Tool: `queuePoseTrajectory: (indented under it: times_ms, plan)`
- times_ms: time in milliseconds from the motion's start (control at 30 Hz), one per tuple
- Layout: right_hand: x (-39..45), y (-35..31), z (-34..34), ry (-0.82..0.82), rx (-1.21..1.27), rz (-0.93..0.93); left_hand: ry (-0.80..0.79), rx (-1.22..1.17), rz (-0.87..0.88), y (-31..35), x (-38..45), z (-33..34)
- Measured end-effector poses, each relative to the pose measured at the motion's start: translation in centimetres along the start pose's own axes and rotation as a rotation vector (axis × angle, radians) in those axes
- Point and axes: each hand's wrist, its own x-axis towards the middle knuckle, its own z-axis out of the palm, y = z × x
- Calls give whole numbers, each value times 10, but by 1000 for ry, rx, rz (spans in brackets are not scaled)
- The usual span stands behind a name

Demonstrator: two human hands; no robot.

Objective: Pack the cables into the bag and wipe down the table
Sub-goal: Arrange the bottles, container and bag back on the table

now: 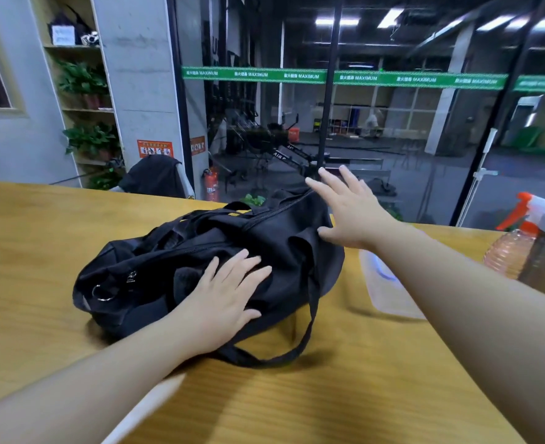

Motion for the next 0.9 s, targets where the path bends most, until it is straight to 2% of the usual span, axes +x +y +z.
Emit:
queuePoseTrajectory:
  times_ms: [133, 300, 433, 733, 833, 900]
  plan:
    - [23, 5, 5, -165, -86, -28, -41, 9, 105, -18, 6, 0]
    - [38, 2, 7, -120, 3, -59, 0, 51, 226, -27, 9, -8]
    - [40, 5, -8, -70, 74, -58, -27, -26, 186, -36, 10, -4]
    - [36, 14, -30, 122, 120, -28, -112, 36, 93, -50, 25, 0]
    - [33, 15, -31, 160, 154, 40, -95, -54, 34, -50, 28, -2]
    - [31, 17, -30, 154, 207, 80, -18, -201, -33, -51, 34, -9]
